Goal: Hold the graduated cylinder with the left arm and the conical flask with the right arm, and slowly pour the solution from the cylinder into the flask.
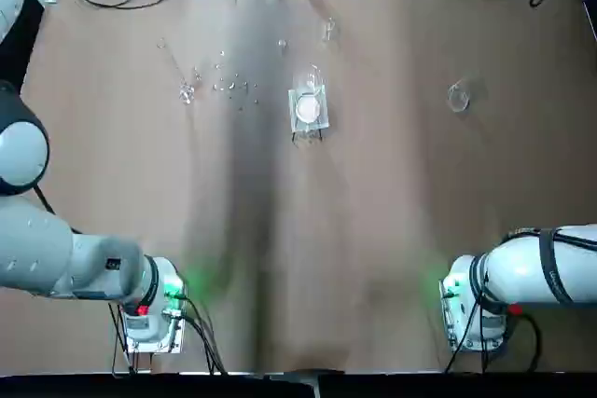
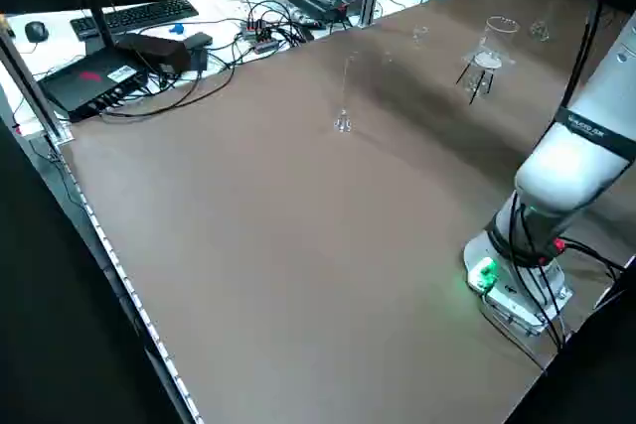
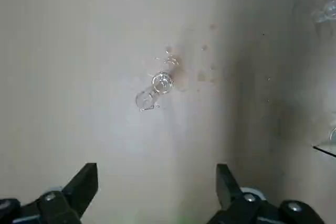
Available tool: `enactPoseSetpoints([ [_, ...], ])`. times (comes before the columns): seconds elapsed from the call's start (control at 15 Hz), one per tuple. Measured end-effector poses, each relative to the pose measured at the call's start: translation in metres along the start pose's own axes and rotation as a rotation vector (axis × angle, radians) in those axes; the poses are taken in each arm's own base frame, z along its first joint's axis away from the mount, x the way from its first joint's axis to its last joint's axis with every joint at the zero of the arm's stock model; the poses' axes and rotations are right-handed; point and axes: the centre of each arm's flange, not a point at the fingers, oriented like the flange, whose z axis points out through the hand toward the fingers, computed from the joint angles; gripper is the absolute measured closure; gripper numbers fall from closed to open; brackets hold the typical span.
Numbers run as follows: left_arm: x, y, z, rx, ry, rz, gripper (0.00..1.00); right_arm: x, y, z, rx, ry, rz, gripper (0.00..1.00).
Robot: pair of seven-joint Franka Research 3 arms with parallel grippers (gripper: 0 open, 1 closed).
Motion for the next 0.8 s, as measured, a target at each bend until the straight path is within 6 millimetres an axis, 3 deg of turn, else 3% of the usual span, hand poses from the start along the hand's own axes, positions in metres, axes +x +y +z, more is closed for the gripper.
enactPoseSetpoints([
  [0.53,0.006,0.004,0.006,0.019,0.012,0.043,0.01,0.000,0.002,-0.001,0.000,0.005,0.003,0.00],
  [0.8,0.016,-0.012,0.020,0.018,-0.009,0.238,0.01,0.001,0.000,-0.002,-0.001,0.016,-0.002,0.00],
])
